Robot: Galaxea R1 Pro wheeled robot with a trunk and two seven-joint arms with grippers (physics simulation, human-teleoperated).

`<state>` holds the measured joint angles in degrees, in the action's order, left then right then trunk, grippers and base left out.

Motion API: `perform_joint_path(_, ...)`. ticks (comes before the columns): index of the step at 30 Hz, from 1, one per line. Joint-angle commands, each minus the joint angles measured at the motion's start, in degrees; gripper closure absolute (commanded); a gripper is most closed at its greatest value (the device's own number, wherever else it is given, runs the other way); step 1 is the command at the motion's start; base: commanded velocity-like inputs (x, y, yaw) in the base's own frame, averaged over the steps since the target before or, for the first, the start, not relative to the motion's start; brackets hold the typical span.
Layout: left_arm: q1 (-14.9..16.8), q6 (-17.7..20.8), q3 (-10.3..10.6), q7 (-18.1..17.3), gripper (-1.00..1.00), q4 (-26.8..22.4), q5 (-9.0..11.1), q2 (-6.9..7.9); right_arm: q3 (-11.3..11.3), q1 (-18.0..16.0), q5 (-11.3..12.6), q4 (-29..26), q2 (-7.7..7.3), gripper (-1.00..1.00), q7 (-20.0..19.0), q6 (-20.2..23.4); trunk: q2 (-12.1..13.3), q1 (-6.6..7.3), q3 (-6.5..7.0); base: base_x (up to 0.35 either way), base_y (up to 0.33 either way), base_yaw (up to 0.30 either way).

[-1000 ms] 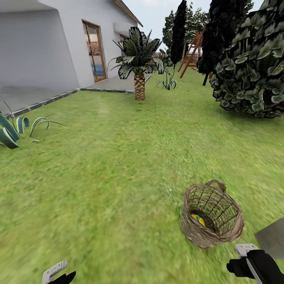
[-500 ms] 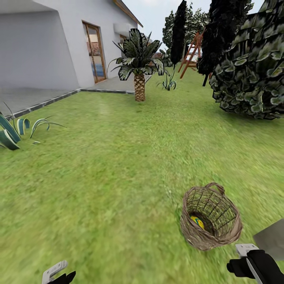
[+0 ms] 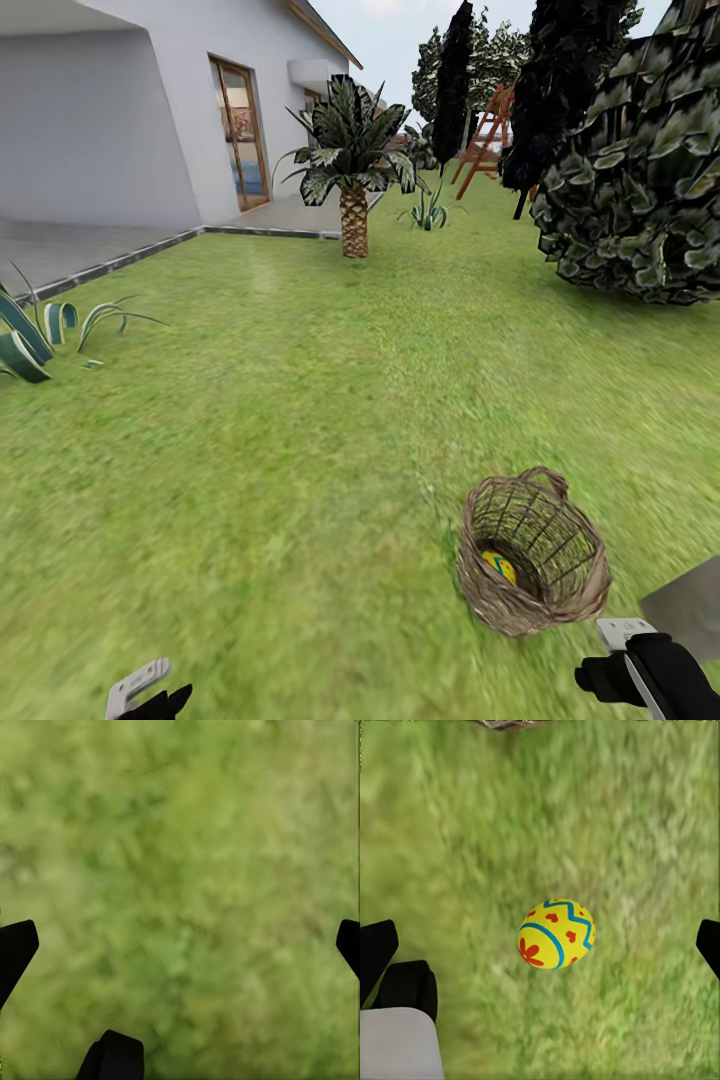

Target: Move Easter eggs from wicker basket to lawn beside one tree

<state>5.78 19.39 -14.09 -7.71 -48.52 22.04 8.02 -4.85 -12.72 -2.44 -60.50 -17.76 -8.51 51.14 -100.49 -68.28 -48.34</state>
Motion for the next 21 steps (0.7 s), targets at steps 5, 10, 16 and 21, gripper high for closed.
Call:
perform_joint_path(5,0.0,0.7,-0.1,-0.2,-1.00,0.0,0.4,-0.02,-0.1,0.0,-0.3,-0.1,0.00,-1.00,-0.4,0.2,2.0,1.11,0.86,0.000,0.000,0.000)
perform_joint_path(10,0.0,0.7,-0.2,-0.2,-1.00,-0.1,0.4,-0.02,0.0,0.0,-0.3,-0.1,0.00,-1.00,-0.4,0.2,4.0,2.21,1.75,0.000,0.000,0.000)
perform_joint_path(16,0.0,0.7,-0.2,-0.2,-1.00,-0.1,0.4,-0.02,0.0,0.0,-0.3,0.0,0.00,-1.00,-0.4,0.2,6.4,3.53,2.83,0.000,0.000,0.000)
perform_joint_path(21,0.0,0.7,-0.2,-0.2,-1.00,-0.1,0.4,-0.02,-0.1,0.0,-0.1,0.2,-0.03,-1.00,-0.7,0.1,8.4,4.62,3.73,0.000,0.000,0.000)
